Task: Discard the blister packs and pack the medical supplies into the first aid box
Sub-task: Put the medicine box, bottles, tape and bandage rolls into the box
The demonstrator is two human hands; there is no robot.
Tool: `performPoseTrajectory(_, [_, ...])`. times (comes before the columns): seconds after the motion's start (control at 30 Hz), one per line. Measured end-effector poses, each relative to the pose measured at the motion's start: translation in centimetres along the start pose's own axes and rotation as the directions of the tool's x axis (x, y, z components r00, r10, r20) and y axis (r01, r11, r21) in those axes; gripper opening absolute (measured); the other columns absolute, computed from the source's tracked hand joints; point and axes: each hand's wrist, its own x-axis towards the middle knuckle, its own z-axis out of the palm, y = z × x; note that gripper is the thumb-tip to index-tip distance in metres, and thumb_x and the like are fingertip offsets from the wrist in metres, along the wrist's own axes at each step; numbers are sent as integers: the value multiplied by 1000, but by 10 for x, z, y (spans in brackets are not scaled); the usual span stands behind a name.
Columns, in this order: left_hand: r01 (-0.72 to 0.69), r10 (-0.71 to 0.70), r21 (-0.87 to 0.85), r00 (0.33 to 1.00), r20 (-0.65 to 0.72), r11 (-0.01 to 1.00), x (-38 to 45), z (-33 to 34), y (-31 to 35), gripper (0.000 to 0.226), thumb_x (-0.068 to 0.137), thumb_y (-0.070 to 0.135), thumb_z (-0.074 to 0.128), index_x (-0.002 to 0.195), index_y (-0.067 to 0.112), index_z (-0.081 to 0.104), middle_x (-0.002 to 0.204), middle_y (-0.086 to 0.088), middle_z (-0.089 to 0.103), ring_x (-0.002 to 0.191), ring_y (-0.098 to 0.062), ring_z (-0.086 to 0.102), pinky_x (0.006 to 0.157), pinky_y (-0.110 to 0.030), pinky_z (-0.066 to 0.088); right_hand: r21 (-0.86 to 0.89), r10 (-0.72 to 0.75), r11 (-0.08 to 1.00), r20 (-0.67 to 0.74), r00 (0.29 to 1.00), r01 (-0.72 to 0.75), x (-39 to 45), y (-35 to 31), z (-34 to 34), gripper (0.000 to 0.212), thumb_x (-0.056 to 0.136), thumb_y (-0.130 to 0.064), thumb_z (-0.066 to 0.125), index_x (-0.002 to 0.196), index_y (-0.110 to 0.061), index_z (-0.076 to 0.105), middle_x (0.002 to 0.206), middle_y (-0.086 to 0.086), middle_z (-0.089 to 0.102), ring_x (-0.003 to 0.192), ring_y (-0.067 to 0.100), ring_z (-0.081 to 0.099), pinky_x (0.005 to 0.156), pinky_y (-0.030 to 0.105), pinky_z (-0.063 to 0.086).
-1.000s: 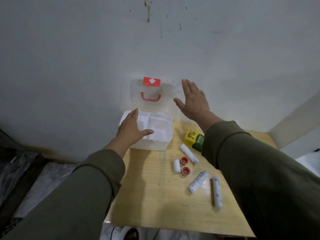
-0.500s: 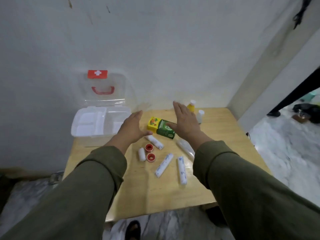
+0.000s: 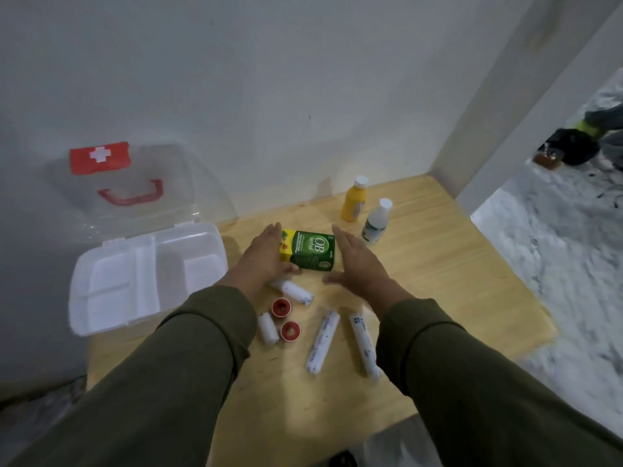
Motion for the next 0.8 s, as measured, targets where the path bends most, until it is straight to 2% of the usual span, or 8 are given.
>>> performPoseTrajectory(0.1, [-10, 10, 3, 1000, -3, 1000, 8, 5, -2, 103, 79, 29, 74, 152, 12, 4, 161, -8, 6, 147, -28, 11, 117, -35, 16, 20, 28, 999, 24, 999, -29, 3, 5, 9, 104, 73, -24, 78, 149, -13, 8, 154, 11, 25, 140, 26, 26, 112, 32, 25])
performPoseTrajectory(0.27, [-27, 23, -51, 996, -81, 998, 11, 9, -7, 95, 81, 23, 73, 152, 12, 11, 158, -6, 19, 143, -24, 23, 113, -32, 23, 66, 47, 997, 5, 999, -47, 11, 7, 16, 99, 74, -25, 77, 148, -12, 13, 146, 14, 34, 132, 28, 36, 105, 35, 34])
performPoseTrajectory(0.4, [-27, 23, -35, 993, -114, 999, 11, 8, -9, 91, 82, 22, 71, 152, 13, 13, 157, -7, 19, 143, -24, 22, 113, -31, 22, 128, 37, 991, -36, 999, -32, 20, 3, 16, 86, 72, -21, 78, 140, -6, 29, 136, 15, 40, 122, 29, 44, 99, 33, 38])
performPoseTrajectory(0.53, [-19, 13, -44, 991, -135, 999, 10, 5, -8, 92, 80, 22, 73, 151, 14, 15, 155, -7, 23, 141, -24, 25, 112, -31, 24, 195, 30, 981, -61, 998, -18, 24, -1, 11, 72, 68, -14, 80, 127, -6, 41, 125, 14, 49, 111, 27, 50, 85, 27, 38])
performPoseTrajectory(0.67, [-34, 15, -99, 981, -194, 994, 0, -4, -3, 97, 78, 23, 75, 152, 16, 12, 155, -8, 23, 141, -24, 27, 112, -32, 26, 256, -28, 965, -89, 996, 50, 24, -2, -1, 79, 64, -16, 85, 128, -11, 39, 125, 13, 52, 112, 26, 52, 86, 28, 40])
performPoseTrajectory(0.8, [-64, 37, -70, 941, -338, 996, -19, -29, -9, 103, 76, 39, 74, 152, 17, 9, 157, -8, 20, 143, -25, 24, 114, -38, 25, 271, -123, 949, -157, 980, 163, 25, -15, -27, 96, 59, -21, 88, 138, -22, 32, 132, 10, 50, 118, 23, 50, 94, 34, 44])
